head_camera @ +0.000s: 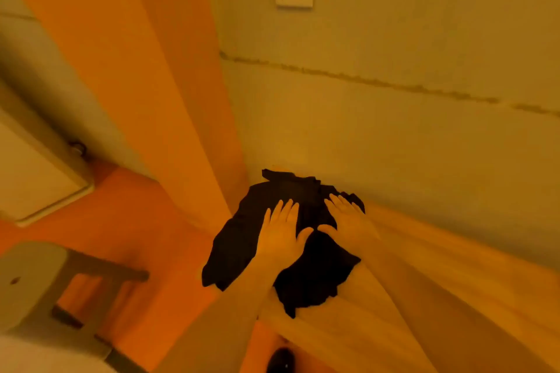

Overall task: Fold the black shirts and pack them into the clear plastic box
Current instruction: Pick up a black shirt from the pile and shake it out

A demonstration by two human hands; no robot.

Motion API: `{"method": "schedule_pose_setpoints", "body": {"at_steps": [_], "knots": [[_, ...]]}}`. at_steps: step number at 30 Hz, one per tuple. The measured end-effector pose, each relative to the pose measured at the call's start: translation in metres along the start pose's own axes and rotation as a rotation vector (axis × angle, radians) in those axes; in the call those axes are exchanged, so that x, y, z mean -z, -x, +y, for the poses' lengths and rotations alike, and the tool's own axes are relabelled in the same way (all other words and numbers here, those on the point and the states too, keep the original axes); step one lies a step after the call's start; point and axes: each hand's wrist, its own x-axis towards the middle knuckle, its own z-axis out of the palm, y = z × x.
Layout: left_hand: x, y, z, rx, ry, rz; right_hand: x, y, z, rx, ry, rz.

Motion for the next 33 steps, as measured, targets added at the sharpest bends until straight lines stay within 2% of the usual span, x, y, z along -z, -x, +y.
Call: {"method": "schedule_pose_setpoints", "body": {"at_steps": [6, 11, 14, 17, 20, 23, 25, 28, 30, 33], "knots": [[-0.046, -0.029, -0.011, -0.074, 0.184, -0.139, -0.033, -0.044, 0.018, 0.139, -0.016, -0.168], [-0.066, -0.033, -0.017, -0.007, 0.352, 0.002, -0.043, -0.053, 0.028, 0.103, -0.018, -0.198], [-0.055, -0.037, -0.014, 0.098, 0.496, -0.013, -0.034, -0.055, 0.036, 0.071, -0.127, -0.16], [-0.032, -0.045, -0.005, 0.144, 0.675, -0.082, -0.007, -0.052, 0.045, 0.073, -0.258, -0.17], [0.0, -0.058, 0.011, 0.118, 0.705, -0.093, 0.033, -0.047, 0.055, -0.01, -0.487, -0.173], [0.043, -0.072, 0.031, 0.093, 0.818, -0.102, 0.078, -0.034, 0.066, -0.032, -0.665, -0.038], [0.075, -0.079, 0.045, 0.079, 0.918, -0.226, 0.11, -0.022, 0.074, -0.033, -0.719, 0.055], [0.12, -0.087, 0.063, 0.012, 0.804, -0.46, 0.154, 0.0, 0.086, -0.006, -0.742, 0.128], [0.15, -0.092, 0.075, -0.052, 0.769, -0.435, 0.182, 0.018, 0.094, 0.016, -0.748, 0.154], [0.191, -0.101, 0.096, -0.136, 0.815, -0.251, 0.221, 0.043, 0.106, 0.035, -0.777, 0.205]]}}
